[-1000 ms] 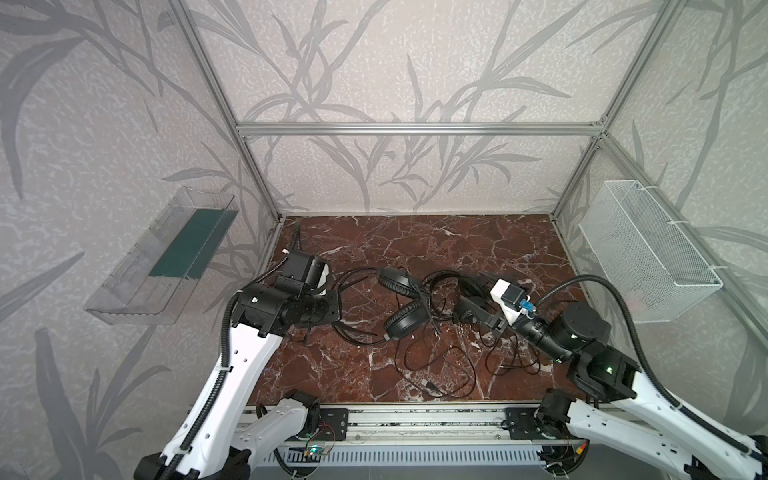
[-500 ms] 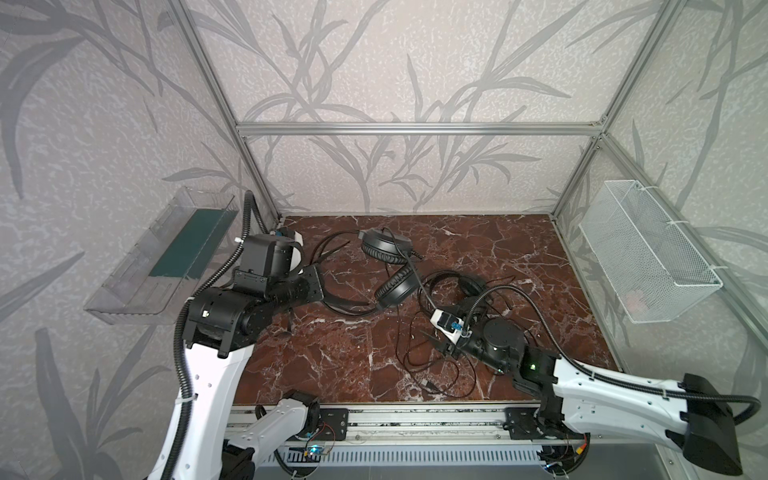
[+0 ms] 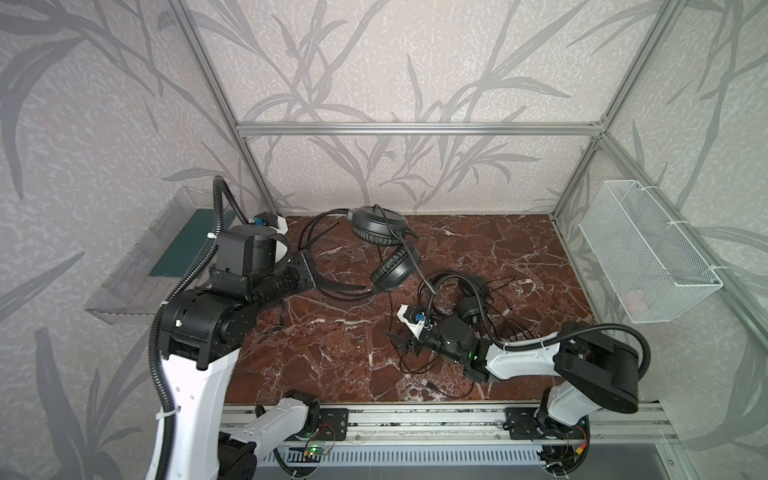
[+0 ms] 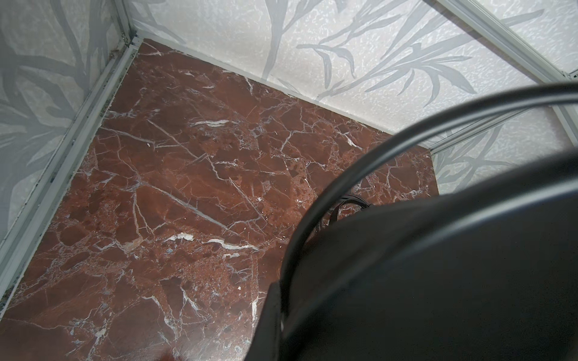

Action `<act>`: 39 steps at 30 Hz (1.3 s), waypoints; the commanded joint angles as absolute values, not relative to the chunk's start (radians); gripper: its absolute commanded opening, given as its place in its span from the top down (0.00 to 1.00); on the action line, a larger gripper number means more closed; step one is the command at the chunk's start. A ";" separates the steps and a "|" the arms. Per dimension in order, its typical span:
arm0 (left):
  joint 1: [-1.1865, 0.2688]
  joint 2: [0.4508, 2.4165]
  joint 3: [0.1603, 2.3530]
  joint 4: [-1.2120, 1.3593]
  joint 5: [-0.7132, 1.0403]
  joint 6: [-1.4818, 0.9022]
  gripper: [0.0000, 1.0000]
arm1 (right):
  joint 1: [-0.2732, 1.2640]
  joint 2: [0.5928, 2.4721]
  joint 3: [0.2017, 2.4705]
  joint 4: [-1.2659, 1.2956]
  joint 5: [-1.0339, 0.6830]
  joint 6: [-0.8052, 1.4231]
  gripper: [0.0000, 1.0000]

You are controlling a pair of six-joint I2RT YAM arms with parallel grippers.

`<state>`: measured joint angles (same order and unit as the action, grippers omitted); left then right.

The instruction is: Wrap the headphones

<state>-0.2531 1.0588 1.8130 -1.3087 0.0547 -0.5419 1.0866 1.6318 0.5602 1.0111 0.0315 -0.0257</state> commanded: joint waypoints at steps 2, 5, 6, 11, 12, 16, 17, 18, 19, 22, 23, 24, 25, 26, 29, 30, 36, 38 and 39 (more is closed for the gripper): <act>-0.253 1.050 1.864 -1.241 0.036 -0.585 1.00 | 1.091 1.696 0.575 1.170 0.000 0.034 0.29; -0.253 1.054 1.869 -1.237 0.020 -0.588 1.00 | 1.091 1.701 0.581 1.161 -0.002 0.045 0.37; -0.253 1.054 1.866 -1.232 0.009 -0.593 1.00 | 1.091 1.735 0.586 1.149 -0.010 0.050 0.40; -0.252 1.055 1.844 -1.211 -0.012 -0.611 1.00 | 1.098 1.798 0.600 1.148 -0.042 0.084 0.66; -0.252 1.055 1.841 -1.208 -0.023 -0.613 1.00 | 1.104 1.804 0.599 1.146 -0.040 0.088 0.74; -0.252 1.087 1.813 -1.204 -0.107 -0.600 1.00 | 1.191 1.729 0.612 0.980 0.040 0.011 0.97; -0.250 1.097 1.795 -1.198 -0.128 -0.596 1.00 | 1.229 1.686 0.632 0.880 0.074 -0.032 1.00; -0.248 1.110 1.768 -1.189 -0.142 -0.594 1.00 | 1.277 1.637 0.662 0.761 0.108 -0.089 1.00; -0.244 1.124 1.739 -1.177 -0.151 -0.594 1.00 | 1.324 1.594 0.704 0.610 0.147 -0.144 1.00; -0.235 1.174 1.660 -1.145 -0.150 -0.595 1.00 | 1.415 1.483 0.823 0.271 0.182 -0.237 1.00; -0.235 1.189 1.641 -1.140 -0.146 -0.595 1.00 | 1.434 1.453 0.863 0.174 0.176 -0.256 1.00; -0.233 1.205 1.621 -1.126 -0.140 -0.590 1.00 | 1.448 1.419 0.908 0.070 0.166 -0.273 1.00; -0.234 1.214 1.602 -1.118 -0.136 -0.586 1.00 | 1.457 1.393 0.945 -0.007 0.158 -0.291 1.00; -0.234 1.221 1.580 -1.105 -0.132 -0.580 1.00 | 1.470 1.358 0.990 -0.092 0.183 -0.321 1.00; -0.235 1.232 1.506 -1.073 -0.119 -0.566 1.00 | 1.474 1.278 1.075 -0.218 0.218 -0.403 1.00; -0.238 1.233 1.478 -1.064 -0.116 -0.562 1.00 | 1.474 1.263 1.109 -0.253 0.223 -0.427 1.00; -0.297 1.229 1.286 -1.016 -0.081 -0.553 1.00 | 1.448 1.275 1.253 -0.313 0.428 -0.673 1.00; -0.311 1.215 1.232 -1.005 -0.059 -0.550 1.00 | 1.403 1.290 1.280 -0.304 0.443 -0.717 1.00; -0.316 1.204 1.204 -1.000 -0.048 -0.547 1.00 | 1.378 1.298 1.291 -0.285 0.457 -0.735 1.00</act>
